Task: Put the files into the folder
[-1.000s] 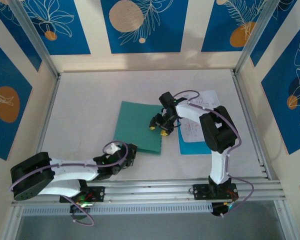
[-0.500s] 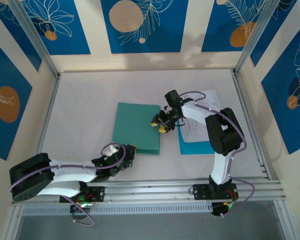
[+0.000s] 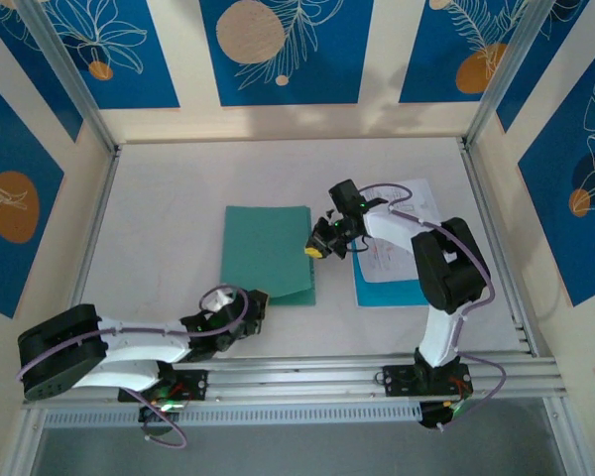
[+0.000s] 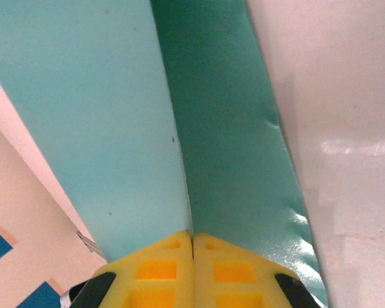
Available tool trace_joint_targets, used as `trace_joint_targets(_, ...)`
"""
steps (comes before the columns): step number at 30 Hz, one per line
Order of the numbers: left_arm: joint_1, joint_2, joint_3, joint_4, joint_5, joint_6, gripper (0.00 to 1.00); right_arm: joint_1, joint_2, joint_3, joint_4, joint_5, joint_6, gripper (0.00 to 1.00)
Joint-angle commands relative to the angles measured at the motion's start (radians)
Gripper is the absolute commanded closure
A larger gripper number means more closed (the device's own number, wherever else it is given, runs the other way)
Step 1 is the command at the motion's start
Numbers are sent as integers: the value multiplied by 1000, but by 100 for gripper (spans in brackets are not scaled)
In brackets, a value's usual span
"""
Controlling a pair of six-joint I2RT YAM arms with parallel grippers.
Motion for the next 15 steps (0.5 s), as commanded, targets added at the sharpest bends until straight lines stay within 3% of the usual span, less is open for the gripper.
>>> trace_joint_targets(1, -10, -26, 1, 15, 47, -7, 100, 16, -32, -1, -22, -15, 12, 100)
trace_joint_targets(2, -10, -35, 3, 0, 53, -2, 100, 16, -35, -2, -23, -11, 15, 100)
trace_joint_targets(3, -10, -51, 9, -26, 62, 4, 92, 17, -38, -4, -24, -8, 18, 100)
trace_joint_targets(6, -8, -133, 49, -193, 93, 34, 53, 16, -49, -7, -25, -2, 27, 100)
trace_joint_targets(7, -5, -167, 68, -264, 100, 46, 47, 16, -53, -4, -26, -1, 30, 100)
trace_joint_targets(10, 4, -276, 116, -478, 106, 115, 40, 18, -58, 12, -42, 4, 35, 100)
trace_joint_targets(15, 62, -367, 221, -721, 162, 310, 39, 24, -62, 38, -77, 16, 47, 100)
